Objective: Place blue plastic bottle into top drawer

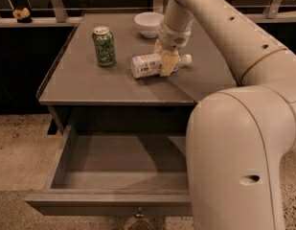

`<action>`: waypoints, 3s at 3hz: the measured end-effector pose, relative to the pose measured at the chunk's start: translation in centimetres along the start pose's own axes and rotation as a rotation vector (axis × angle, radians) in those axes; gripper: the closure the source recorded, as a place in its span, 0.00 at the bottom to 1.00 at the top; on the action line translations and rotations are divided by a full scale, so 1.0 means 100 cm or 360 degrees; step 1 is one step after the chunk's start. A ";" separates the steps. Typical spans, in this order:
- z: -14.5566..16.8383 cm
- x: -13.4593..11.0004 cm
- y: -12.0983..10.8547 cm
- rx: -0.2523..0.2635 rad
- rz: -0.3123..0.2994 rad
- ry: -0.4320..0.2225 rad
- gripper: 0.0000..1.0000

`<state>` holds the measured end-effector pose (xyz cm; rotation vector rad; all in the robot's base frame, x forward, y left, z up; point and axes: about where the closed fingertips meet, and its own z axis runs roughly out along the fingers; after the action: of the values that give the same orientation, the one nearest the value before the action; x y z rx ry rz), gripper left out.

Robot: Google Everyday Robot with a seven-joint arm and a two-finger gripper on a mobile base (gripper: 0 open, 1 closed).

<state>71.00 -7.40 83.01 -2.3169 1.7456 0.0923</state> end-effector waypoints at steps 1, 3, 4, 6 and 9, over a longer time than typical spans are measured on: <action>0.000 0.000 0.000 0.0000 0.0000 0.0000 1.00; -0.028 0.006 0.008 0.0129 0.0076 0.0037 1.00; -0.073 -0.022 0.044 0.0268 0.0086 0.0053 1.00; -0.042 -0.048 0.122 0.0091 0.0062 0.0057 1.00; -0.061 -0.074 0.184 0.0222 0.0066 0.0092 1.00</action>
Offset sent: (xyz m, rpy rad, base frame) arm -0.0519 0.0014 0.0083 -0.0627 -0.0249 0.0024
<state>50.74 -6.64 87.58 -2.2057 1.7671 -0.0872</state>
